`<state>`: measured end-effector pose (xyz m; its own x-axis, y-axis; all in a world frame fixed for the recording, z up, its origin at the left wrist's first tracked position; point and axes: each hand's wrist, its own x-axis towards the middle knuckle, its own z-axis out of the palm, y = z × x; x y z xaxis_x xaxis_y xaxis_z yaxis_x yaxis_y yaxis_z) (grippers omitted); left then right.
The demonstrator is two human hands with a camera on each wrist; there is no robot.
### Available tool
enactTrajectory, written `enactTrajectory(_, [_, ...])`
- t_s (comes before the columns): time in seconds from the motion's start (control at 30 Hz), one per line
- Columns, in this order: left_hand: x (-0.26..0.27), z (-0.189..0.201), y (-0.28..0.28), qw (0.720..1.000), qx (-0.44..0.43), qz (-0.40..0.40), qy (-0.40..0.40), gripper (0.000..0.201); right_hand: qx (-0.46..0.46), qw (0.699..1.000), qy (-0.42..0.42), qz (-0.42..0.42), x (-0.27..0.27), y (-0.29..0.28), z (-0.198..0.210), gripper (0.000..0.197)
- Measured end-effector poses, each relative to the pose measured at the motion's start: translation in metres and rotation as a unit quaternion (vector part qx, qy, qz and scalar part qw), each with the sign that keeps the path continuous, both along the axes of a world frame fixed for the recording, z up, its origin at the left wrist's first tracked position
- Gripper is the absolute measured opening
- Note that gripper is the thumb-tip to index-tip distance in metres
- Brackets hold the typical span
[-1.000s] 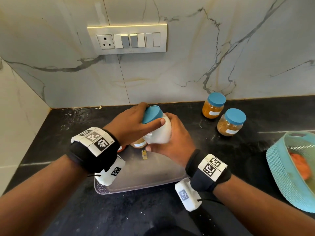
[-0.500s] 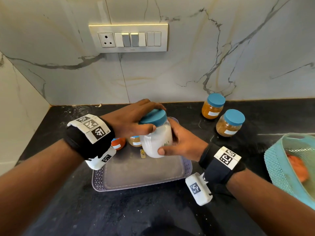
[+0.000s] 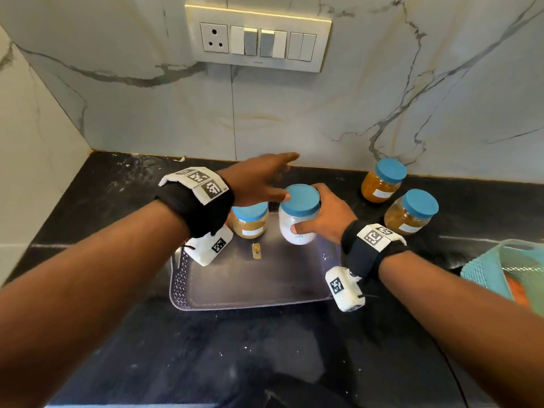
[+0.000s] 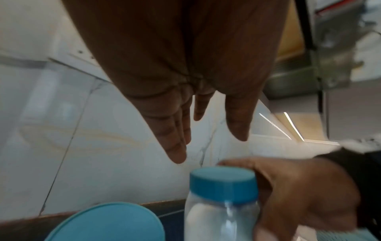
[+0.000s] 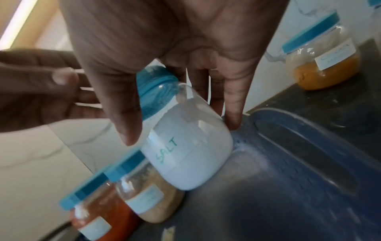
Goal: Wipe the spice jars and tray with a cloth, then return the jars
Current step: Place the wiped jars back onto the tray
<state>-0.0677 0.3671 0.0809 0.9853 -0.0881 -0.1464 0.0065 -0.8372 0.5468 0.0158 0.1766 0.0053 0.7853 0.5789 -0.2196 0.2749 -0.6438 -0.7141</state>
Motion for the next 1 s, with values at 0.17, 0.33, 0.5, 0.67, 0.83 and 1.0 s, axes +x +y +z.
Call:
enactTrajectory(0.17, [-0.013, -0.005, 0.025, 0.999, 0.010, 0.024, -0.023, 0.050, -0.075, 0.997, 0.006, -0.002, 0.013, 0.020, -0.024, 0.092])
enactTrajectory(0.33, [-0.027, -0.011, 0.037, 0.999, -0.006, 0.030, -0.029, 0.063, -0.150, 0.987, -0.035, 0.042, 0.017, 0.033, -0.030, 0.098])
enactTrajectory(0.5, [-0.027, -0.015, 0.036, 0.999, 0.000, 0.039, -0.026, 0.068, -0.170, 0.982, -0.052, 0.062, 0.013, 0.033, -0.017, 0.104])
enactTrajectory(0.67, [0.000, -0.008, 0.000, 0.998, 0.010, 0.033, -0.058, 0.058, -0.077, 0.992, -0.067, 0.073, 0.004, -0.003, 0.016, 0.083])
enactTrajectory(0.83, [0.046, -0.003, -0.066, 0.996, 0.007, -0.005, -0.094, 0.045, -0.010, 0.980, -0.178, -0.094, 0.044, -0.102, 0.038, 0.046])
enactTrajectory(1.0, [0.071, -0.011, -0.120, 0.997, -0.010, -0.025, -0.078, 0.040, -0.150, 0.954, -0.176, -0.191, 0.105, -0.181, 0.011, 0.096])
